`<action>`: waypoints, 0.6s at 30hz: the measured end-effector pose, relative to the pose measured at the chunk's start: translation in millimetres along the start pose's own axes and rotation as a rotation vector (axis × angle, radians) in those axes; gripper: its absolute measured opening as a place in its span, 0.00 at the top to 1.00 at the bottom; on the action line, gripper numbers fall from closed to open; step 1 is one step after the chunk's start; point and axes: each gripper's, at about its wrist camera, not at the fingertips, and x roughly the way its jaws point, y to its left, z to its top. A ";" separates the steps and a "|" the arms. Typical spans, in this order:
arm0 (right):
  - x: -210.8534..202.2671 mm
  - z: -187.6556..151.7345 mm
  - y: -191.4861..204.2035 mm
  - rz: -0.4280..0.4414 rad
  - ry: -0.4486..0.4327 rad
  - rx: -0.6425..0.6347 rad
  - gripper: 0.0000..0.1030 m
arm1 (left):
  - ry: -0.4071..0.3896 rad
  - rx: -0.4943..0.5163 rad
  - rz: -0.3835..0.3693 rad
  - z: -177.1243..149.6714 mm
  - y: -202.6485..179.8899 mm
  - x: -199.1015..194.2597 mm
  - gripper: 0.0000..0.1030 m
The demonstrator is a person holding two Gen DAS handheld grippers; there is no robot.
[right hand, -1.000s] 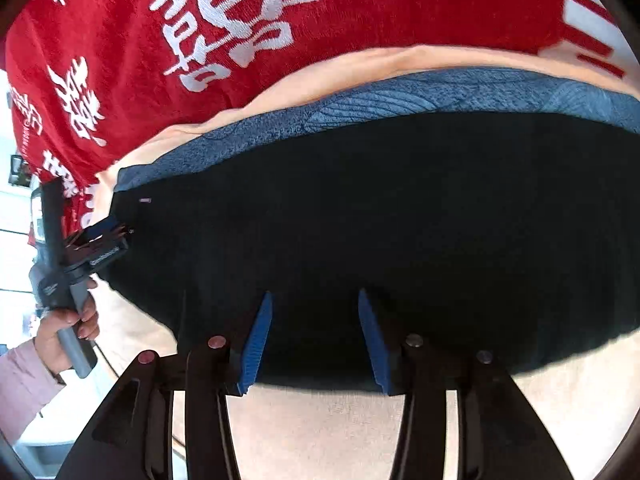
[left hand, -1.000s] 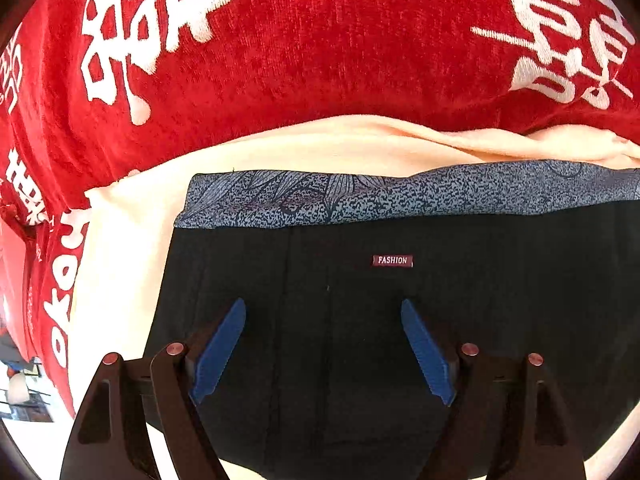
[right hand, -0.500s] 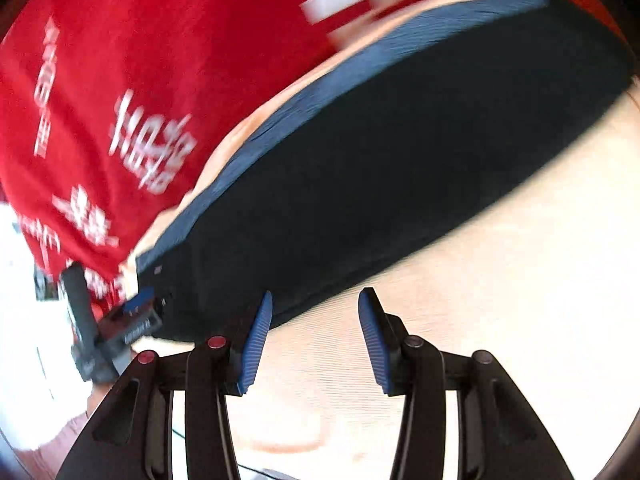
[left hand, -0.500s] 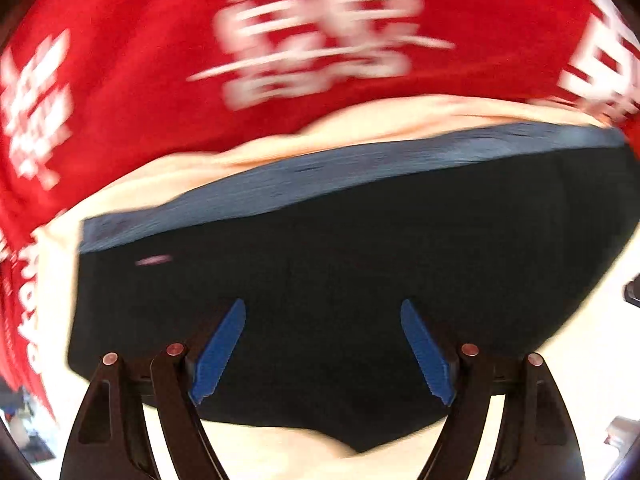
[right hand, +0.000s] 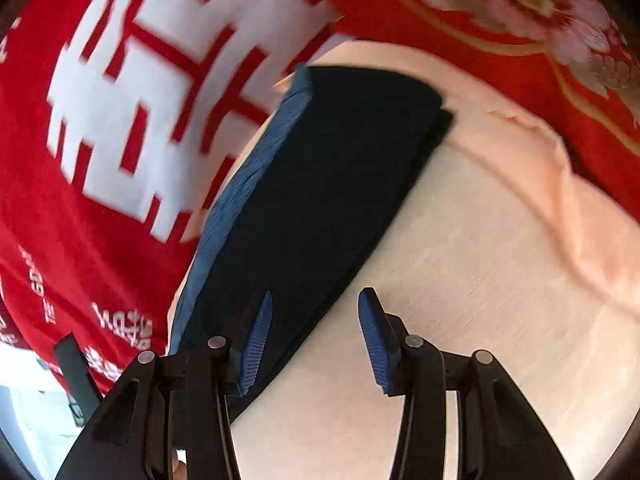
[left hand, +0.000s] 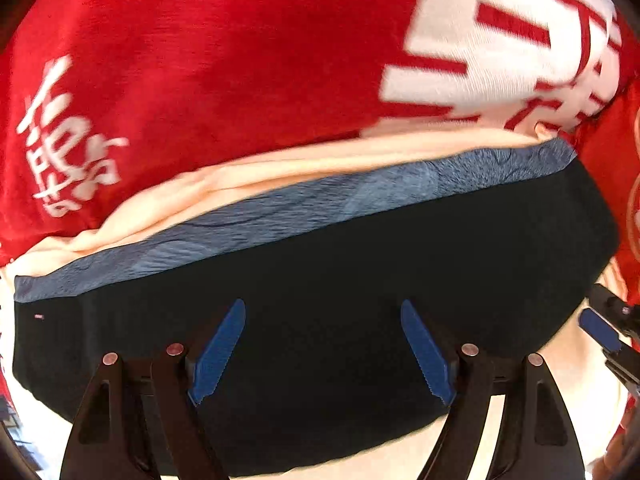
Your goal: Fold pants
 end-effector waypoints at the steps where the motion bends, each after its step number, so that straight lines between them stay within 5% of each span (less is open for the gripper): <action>1: 0.4 2.3 -3.7 0.006 -0.002 0.005 0.52 | 0.015 0.004 0.016 0.3 -7.4 9.3 0.21; 7: 1.4 9.1 -14.8 0.031 0.013 -0.003 0.52 | -0.010 -0.005 0.041 -2.3 -14.0 17.1 0.16; 12: -24.8 8.3 34.1 -0.055 -0.051 -0.250 0.52 | -0.006 -0.007 0.044 0.1 -15.3 16.7 0.16; 18: 50.3 35.6 108.7 0.020 0.094 -0.450 0.56 | 0.003 -0.046 0.041 -8.0 0.2 21.2 0.15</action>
